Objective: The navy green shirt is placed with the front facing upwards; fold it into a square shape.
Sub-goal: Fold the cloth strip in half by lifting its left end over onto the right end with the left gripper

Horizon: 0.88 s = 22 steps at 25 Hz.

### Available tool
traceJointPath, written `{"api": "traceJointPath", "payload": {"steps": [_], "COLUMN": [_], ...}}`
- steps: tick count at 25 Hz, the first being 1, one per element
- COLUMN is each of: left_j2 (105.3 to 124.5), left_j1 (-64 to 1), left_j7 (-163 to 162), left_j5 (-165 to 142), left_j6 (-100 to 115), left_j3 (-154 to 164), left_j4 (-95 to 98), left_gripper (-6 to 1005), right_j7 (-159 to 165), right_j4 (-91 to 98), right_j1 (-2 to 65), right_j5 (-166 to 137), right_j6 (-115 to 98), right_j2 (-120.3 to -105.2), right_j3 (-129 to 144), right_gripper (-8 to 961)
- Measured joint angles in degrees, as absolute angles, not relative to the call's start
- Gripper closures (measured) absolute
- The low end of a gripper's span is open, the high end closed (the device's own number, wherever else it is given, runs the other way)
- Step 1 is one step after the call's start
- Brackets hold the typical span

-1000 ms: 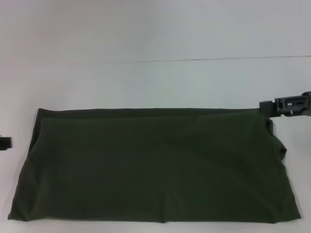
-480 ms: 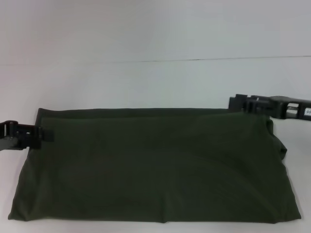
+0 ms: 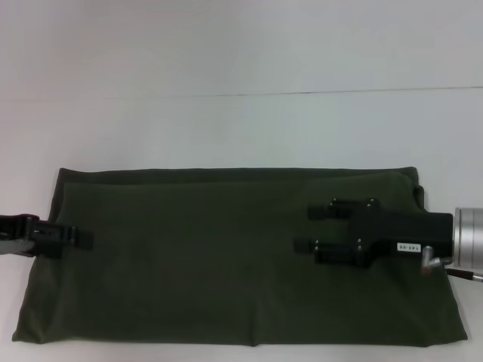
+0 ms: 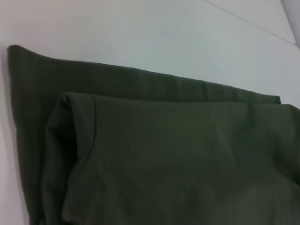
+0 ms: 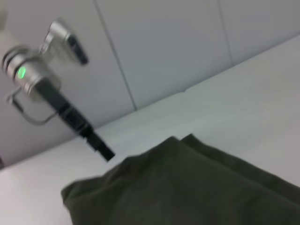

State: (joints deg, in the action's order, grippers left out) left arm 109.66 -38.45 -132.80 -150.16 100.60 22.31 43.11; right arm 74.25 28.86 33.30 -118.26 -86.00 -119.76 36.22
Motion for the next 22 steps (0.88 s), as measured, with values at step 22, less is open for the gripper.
{"api": "traceJointPath", "payload": {"steps": [22], "left_j2": [110.64], "left_j1": [-38.26], "left_j7": [-134.81], "left_j5": [-150.11], "left_j6": [90.93], "left_j3": [26.14], "left_j4": [40.77], "left_gripper": [128], "right_j7": [62.51], "right_j4": [24.27], "right_j1": [32.46], "right_j5": [-117.38], "right_j6": [-81.38], "right_j2": [-119.96], "right_j3": [36.30], "right_gripper": [203]}}
